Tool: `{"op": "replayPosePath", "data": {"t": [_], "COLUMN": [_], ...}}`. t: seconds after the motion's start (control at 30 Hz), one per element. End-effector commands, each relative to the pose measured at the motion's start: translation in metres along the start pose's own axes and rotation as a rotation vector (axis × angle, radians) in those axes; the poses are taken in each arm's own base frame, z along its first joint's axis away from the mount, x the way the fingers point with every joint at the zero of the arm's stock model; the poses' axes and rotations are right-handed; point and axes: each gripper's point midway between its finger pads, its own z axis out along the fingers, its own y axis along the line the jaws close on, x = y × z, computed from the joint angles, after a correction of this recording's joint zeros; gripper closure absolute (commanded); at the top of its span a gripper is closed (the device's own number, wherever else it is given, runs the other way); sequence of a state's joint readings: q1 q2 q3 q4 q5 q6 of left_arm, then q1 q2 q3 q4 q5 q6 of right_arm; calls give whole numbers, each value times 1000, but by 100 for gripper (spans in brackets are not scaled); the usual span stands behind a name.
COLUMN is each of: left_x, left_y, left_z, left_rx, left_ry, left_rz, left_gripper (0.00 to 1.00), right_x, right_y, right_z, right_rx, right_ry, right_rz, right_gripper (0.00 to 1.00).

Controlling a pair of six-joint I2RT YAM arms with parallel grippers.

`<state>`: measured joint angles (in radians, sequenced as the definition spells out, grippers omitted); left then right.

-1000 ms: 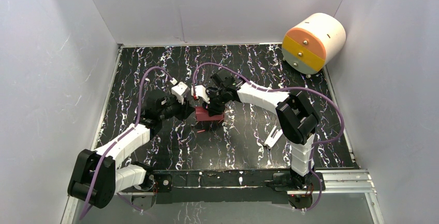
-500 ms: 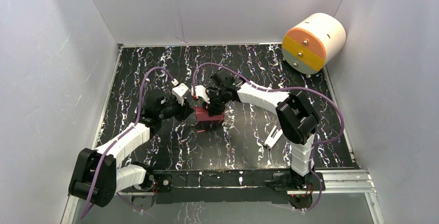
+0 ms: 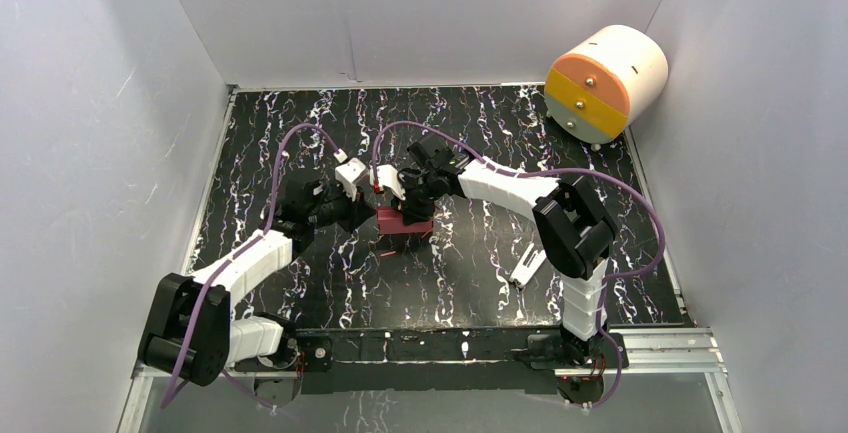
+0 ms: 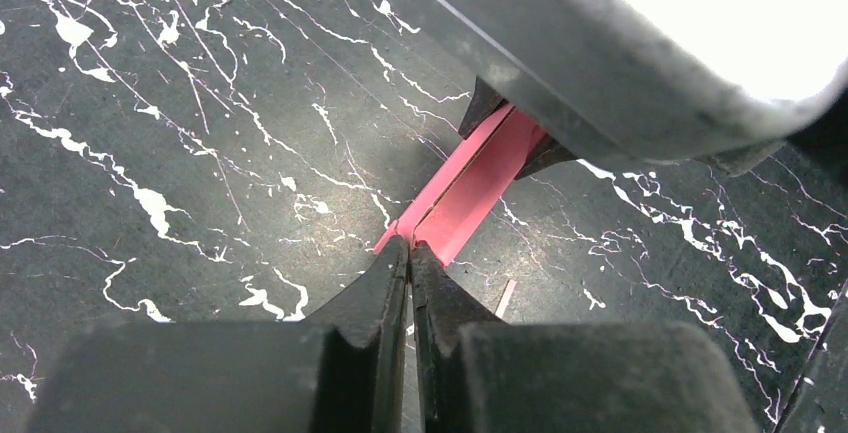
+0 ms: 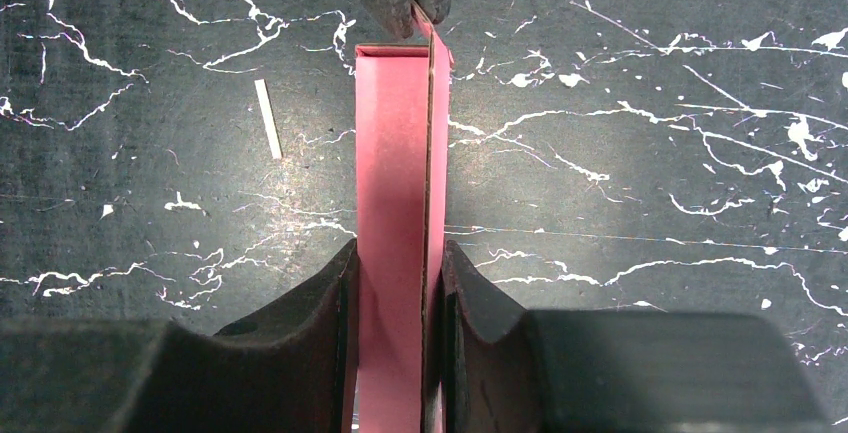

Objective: Fold the paper box

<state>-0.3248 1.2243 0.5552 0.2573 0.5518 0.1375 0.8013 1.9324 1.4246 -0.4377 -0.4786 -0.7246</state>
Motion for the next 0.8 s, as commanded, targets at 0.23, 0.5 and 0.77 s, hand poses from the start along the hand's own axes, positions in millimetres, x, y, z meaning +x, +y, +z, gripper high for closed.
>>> {"op": "replayPosePath", "data": {"t": [0.23, 0.5, 0.77], "left_x": [-32, -41, -39], "left_y": [-2, 3, 4], "left_z": [-3, -3, -2], "left_rx": [-27, -119, -213], "left_ry": [-50, -75, -82], "left_rz": [-173, -344, -447], "left_gripper": [100, 100, 100], "right_x": [1, -2, -3], "right_y": [-1, -7, -8], "right_z": [1, -1, 0], "right_rx": [28, 82, 99], "right_ry": [-6, -20, -21], "right_rz": [53, 85, 97], "right_gripper": [91, 90, 90]}}
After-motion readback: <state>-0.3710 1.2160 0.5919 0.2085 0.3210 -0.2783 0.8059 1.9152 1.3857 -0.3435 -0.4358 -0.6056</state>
